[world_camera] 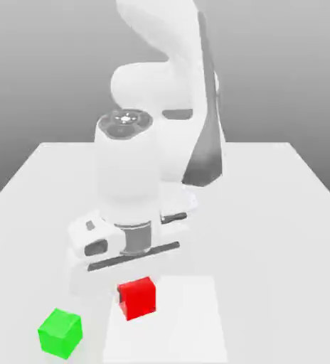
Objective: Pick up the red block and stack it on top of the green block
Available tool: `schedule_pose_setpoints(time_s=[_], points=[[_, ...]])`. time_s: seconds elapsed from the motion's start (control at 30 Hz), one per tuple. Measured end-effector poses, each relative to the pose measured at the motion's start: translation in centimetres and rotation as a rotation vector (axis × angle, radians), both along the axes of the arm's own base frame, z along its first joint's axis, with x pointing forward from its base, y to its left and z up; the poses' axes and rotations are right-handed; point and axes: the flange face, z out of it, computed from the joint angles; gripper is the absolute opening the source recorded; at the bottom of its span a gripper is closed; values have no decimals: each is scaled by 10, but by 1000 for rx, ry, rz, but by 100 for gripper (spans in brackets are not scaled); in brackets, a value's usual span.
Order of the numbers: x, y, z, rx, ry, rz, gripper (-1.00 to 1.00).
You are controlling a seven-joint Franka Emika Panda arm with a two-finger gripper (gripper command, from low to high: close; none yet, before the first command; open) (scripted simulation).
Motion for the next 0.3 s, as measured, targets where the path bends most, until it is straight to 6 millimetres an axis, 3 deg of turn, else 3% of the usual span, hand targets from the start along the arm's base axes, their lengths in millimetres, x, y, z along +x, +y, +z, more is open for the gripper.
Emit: schedule_pose_setpoints(time_s=[0.07, 0.17, 0.2, 0.3], points=[[2, -39, -4, 1, -2, -107, -100], [2, -52, -37, 0, -2, -142, -100], [1, -53, -46, 0, -1, -145, 100], [1, -53, -46, 0, -1, -145, 100]])
